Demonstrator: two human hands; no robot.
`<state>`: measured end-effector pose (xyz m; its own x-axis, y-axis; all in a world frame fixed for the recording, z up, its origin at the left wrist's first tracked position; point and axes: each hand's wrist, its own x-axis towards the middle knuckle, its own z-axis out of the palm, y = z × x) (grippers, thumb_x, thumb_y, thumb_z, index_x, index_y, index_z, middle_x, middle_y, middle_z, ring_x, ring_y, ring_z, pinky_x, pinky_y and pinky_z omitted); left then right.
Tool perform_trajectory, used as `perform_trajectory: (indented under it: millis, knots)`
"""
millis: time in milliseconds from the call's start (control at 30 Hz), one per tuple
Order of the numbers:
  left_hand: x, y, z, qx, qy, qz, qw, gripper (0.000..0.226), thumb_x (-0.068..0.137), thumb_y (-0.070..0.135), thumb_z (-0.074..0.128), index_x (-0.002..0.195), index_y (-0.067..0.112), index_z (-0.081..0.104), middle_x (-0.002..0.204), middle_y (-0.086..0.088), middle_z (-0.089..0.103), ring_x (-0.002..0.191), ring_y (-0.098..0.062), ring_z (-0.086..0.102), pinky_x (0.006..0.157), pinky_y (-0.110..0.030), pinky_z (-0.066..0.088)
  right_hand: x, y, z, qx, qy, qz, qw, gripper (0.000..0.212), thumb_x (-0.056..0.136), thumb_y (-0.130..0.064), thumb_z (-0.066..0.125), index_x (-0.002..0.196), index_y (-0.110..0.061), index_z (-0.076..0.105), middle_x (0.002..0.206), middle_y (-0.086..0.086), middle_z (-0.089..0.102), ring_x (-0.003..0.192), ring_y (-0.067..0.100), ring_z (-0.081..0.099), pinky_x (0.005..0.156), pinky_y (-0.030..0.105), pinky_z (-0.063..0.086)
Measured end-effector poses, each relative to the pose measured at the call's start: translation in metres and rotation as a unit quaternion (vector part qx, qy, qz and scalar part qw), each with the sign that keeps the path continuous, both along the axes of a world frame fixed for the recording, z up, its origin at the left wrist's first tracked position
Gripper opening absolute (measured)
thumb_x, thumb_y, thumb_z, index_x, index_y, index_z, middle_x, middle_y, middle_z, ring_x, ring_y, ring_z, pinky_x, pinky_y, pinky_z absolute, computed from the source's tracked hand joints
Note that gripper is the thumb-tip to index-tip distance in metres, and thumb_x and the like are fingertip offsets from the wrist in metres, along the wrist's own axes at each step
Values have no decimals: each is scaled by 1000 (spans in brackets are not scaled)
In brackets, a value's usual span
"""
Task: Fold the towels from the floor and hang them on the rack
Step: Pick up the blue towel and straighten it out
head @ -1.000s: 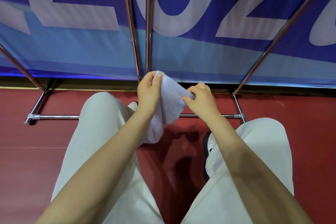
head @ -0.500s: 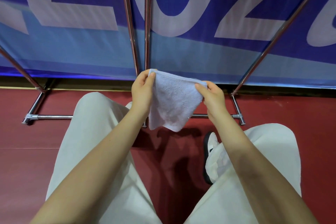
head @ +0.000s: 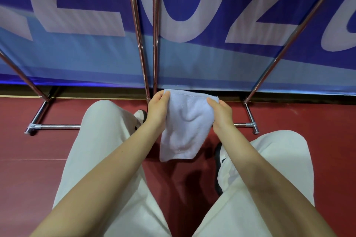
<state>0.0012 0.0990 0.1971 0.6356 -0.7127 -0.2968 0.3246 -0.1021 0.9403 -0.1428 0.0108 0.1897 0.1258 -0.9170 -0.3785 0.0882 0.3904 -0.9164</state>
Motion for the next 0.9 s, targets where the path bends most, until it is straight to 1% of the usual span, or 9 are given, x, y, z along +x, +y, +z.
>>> perform_trajectory:
  millis: [100,167,267,367,533,633,700,833,900]
  knots:
    - [-6,-5,1,0,65,-2,998,16,99,25,50,98,20,65,87,1,65,79,-13,59,68,-27,47,6,-2,-3,29,-21,-28,999,5,85,-11,67,85,-10,62,88,4,62,89,20,57,83,34,48]
    - [-10,-8,2,-4,93,4,996,15,100,23,49,97,19,63,76,3,61,67,-11,55,54,-18,44,11,-3,-2,38,-35,-47,998,12,85,-9,67,96,-6,63,94,7,63,91,21,58,89,36,49]
    - [-16,-13,2,-6,122,21,992,14,99,21,49,96,18,63,74,3,59,65,-10,53,47,-15,42,20,-4,1,43,-50,-55,996,14,84,-7,67,97,-5,64,92,7,64,92,23,59,91,38,49]
    - [-21,-16,4,-9,119,41,992,17,98,19,49,93,18,64,76,4,62,69,-10,57,53,-19,45,29,-3,-1,45,-50,-43,997,9,82,-8,67,91,-8,65,93,7,65,92,25,61,94,40,50]
    - [-32,-21,3,-9,81,32,996,23,96,20,48,109,12,66,108,-6,70,101,-21,65,89,-34,53,37,2,3,13,-2,-10,1000,22,85,-15,65,101,0,64,91,7,63,83,21,58,83,36,51]
    - [-41,-22,5,-31,49,18,998,23,97,20,47,106,12,66,104,-3,71,95,-16,66,81,-26,52,39,5,9,-34,19,10,999,10,87,-13,62,84,-4,61,78,2,58,73,15,53,67,26,45]
    - [-45,-24,2,-55,41,9,998,28,92,25,48,108,12,67,108,-6,71,102,-20,67,87,-33,54,41,10,13,-68,35,31,997,19,88,-14,62,72,-13,53,69,-2,55,65,12,51,61,24,42]
    - [-45,-27,0,-56,59,27,996,25,86,31,53,98,17,70,101,-10,72,98,-29,67,92,-45,51,40,22,23,-151,66,103,981,23,93,-15,56,70,-13,55,60,-3,54,51,0,51,55,16,42]
    - [-42,-26,3,-79,91,35,992,20,89,25,56,95,12,70,90,-10,69,87,-24,64,85,-41,51,37,26,28,-195,66,133,969,25,94,-7,51,71,-10,60,60,-2,54,49,-3,52,57,11,42]
